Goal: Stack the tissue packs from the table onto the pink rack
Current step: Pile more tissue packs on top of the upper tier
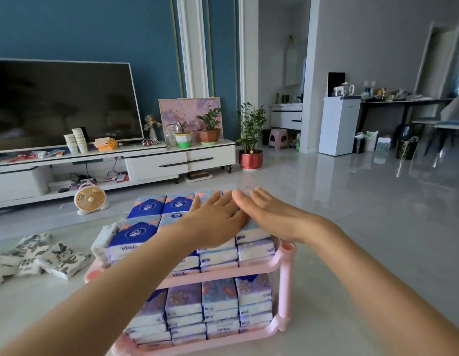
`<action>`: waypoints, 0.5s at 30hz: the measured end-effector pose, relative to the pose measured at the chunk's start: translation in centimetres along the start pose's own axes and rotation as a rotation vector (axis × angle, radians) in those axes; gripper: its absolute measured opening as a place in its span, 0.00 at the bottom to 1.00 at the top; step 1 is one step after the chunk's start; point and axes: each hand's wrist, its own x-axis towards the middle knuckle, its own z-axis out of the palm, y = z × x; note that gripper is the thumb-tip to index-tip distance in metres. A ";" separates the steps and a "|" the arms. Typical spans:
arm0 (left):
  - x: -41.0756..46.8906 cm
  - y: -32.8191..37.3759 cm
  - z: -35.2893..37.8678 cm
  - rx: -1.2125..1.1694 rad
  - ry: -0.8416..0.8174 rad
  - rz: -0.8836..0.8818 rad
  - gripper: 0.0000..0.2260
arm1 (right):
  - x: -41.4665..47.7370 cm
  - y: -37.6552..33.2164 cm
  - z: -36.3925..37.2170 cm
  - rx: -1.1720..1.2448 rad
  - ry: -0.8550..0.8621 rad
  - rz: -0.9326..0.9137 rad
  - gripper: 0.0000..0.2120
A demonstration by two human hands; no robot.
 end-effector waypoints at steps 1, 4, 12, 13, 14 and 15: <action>-0.1 0.0 0.0 0.016 -0.009 0.003 0.24 | 0.2 0.0 0.2 -0.061 0.007 -0.004 0.57; -0.3 0.0 -0.1 0.031 -0.021 -0.008 0.24 | 0.7 0.3 0.6 -0.192 0.035 -0.042 0.61; -0.9 0.3 -0.6 -0.127 0.038 -0.020 0.24 | -0.5 -0.3 -0.8 0.292 -0.054 0.042 0.47; -1.2 0.4 -0.9 -0.222 0.060 -0.034 0.24 | -0.7 -0.2 -1.6 0.382 -0.039 0.043 0.44; -1.6 0.3 -1.3 -0.343 0.106 -0.055 0.24 | -0.8 -0.1 -2.4 0.458 0.024 0.035 0.41; -2.1 -0.1 -1.9 -0.472 0.171 -0.082 0.24 | -0.7 0.1 -3.2 0.531 0.122 0.023 0.40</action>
